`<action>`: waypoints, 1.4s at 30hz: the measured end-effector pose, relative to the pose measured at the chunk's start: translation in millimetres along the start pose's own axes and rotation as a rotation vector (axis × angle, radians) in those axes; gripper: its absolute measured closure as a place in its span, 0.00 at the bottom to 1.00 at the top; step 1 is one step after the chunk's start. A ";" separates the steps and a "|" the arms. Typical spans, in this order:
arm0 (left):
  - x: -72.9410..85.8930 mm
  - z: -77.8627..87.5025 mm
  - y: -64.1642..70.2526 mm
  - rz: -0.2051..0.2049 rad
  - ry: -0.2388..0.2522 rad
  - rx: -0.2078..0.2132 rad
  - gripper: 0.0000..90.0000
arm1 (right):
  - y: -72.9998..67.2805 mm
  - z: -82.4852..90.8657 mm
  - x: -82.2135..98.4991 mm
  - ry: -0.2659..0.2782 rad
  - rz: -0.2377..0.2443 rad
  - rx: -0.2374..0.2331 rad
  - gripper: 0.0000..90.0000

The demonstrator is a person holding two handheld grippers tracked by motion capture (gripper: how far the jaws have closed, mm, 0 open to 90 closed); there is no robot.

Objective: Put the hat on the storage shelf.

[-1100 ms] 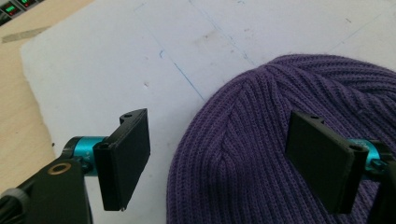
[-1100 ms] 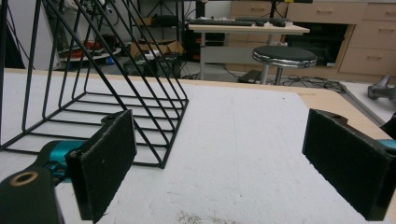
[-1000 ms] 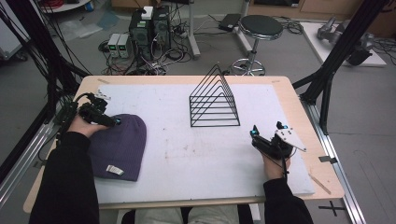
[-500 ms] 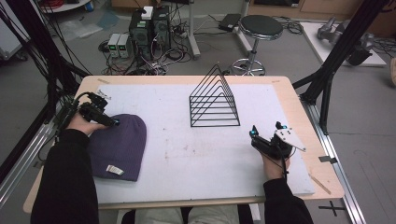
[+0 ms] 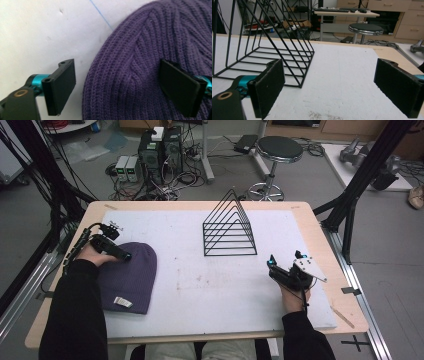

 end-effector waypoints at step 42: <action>-1.9 34.8 32.2 -0.121 0.079 0.023 0.88 | -0.4 0.0 0.3 -0.005 0.001 -0.003 0.10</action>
Point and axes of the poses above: each handheld gripper's, and its own axes: z roughly backward along the jaws, x roughly out of its underside, y roughly to its right, the point moved 5 cm from there along -z, roughly forward along the jaws, and after that the axes turned 4 degrees about -y, right-handed, at the moved point
